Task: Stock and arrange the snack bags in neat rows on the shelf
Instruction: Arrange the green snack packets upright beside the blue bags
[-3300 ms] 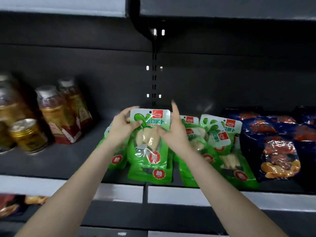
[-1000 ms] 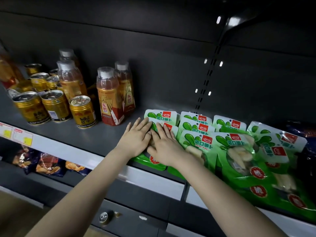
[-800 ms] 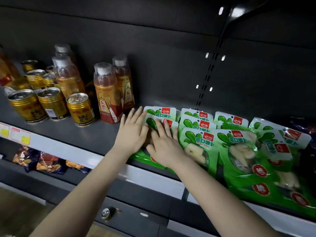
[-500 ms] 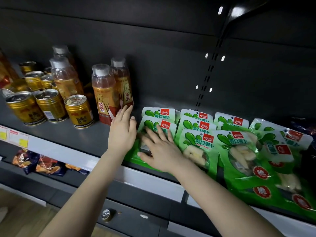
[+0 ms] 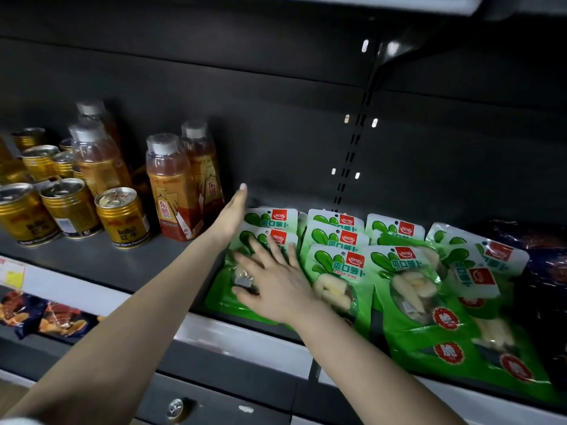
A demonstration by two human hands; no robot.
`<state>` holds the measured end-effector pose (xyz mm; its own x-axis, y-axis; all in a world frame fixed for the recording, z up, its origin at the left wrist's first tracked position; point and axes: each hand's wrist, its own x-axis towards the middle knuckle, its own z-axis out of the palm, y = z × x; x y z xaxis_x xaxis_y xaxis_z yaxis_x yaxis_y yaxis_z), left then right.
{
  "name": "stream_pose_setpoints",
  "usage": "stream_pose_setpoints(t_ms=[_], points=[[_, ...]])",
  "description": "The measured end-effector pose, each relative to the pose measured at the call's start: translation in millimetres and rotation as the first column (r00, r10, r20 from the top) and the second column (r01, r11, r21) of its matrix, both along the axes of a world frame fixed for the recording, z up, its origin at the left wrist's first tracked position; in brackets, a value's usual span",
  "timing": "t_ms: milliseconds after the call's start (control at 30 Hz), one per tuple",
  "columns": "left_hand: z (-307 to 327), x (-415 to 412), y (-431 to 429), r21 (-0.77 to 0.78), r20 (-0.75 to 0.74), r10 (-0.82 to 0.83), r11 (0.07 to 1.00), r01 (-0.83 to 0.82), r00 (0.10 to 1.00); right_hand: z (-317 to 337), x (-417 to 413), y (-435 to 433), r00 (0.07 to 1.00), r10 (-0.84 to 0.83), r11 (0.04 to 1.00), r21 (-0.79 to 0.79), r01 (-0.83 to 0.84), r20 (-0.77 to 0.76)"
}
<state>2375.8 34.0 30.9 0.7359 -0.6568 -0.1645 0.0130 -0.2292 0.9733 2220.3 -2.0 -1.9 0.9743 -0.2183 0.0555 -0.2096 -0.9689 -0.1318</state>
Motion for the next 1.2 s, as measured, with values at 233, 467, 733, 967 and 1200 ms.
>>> stream_pose_setpoints(t_ms=[233,467,733,967,1200], points=[[-2.8,-12.8,-19.5,-0.171,-0.022,-0.082,0.982,0.077,0.996,-1.2,0.5,-3.8,0.999,-0.033,0.999,-0.009,0.033,-0.022],[-11.3,-3.0,-22.4,-0.196,-0.019,-0.109,0.975,0.103,0.994,-2.0,0.5,-6.1,0.999,-0.035,0.999,0.005,0.035,-0.005],[-2.9,-12.7,-20.0,-0.018,0.444,-0.117,0.990,0.139,0.888,6.9,-0.2,-9.5,0.999,-0.053,0.999,-0.001,0.053,0.004],[35.9,-35.1,-36.3,-0.101,0.765,-0.087,0.963,0.252,0.638,40.8,-34.4,-51.5,0.954,-0.286,0.958,-0.009,0.288,0.095],[25.7,-110.6,-85.2,0.208,0.815,-0.403,0.874,0.440,0.416,42.1,-139.6,-113.6,0.818,-0.574,0.818,-0.005,0.575,0.046]])
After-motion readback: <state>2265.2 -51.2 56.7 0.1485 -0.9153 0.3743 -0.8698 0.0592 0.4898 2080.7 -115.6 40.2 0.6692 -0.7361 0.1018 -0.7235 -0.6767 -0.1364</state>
